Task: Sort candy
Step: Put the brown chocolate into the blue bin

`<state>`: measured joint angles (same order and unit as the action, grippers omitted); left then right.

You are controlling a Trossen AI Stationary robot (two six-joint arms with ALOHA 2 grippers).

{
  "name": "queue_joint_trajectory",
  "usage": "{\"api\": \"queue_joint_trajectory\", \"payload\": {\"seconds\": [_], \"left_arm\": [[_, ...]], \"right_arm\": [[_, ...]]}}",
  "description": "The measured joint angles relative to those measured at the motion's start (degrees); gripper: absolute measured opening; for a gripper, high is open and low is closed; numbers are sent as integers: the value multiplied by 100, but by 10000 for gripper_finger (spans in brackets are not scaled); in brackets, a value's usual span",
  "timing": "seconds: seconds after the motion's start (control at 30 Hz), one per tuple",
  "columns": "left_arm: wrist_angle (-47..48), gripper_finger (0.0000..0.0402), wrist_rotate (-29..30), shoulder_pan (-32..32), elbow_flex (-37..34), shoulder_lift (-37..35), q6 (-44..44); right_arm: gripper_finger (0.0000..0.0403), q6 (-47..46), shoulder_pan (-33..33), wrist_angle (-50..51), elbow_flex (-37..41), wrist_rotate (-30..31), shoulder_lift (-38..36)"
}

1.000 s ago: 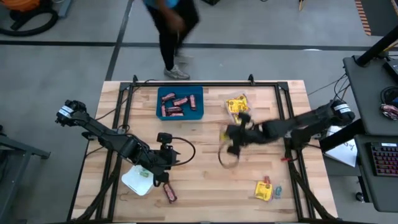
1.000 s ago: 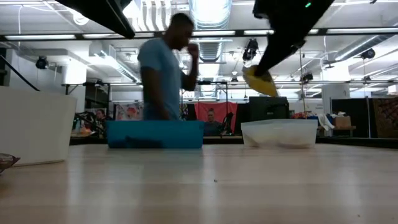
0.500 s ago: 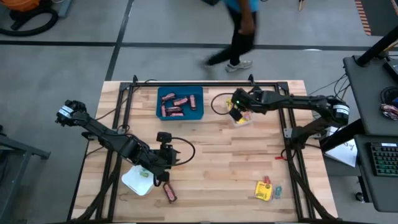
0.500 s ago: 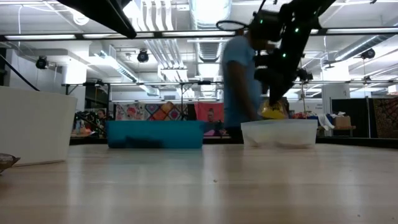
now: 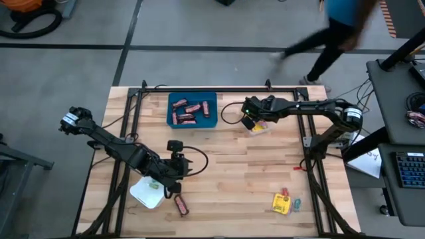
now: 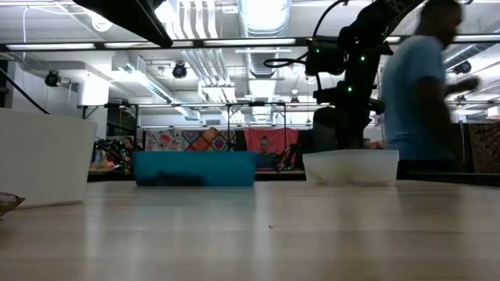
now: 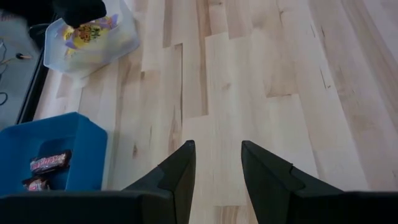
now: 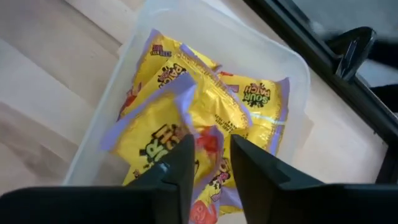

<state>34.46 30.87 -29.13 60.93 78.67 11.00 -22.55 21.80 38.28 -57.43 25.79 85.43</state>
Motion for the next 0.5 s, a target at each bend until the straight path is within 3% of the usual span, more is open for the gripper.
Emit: {"api": "queue_joint_trajectory", "payload": {"seconds": [0.2, 0.5], "left_arm": [[-2, 113, 2, 1, 0, 0, 65], [-4, 113, 2, 1, 0, 0, 129]], "right_arm": [[134, -43, -17, 4, 0, 122, -201], [138, -82, -197, 30, 2, 122, -939]]}}
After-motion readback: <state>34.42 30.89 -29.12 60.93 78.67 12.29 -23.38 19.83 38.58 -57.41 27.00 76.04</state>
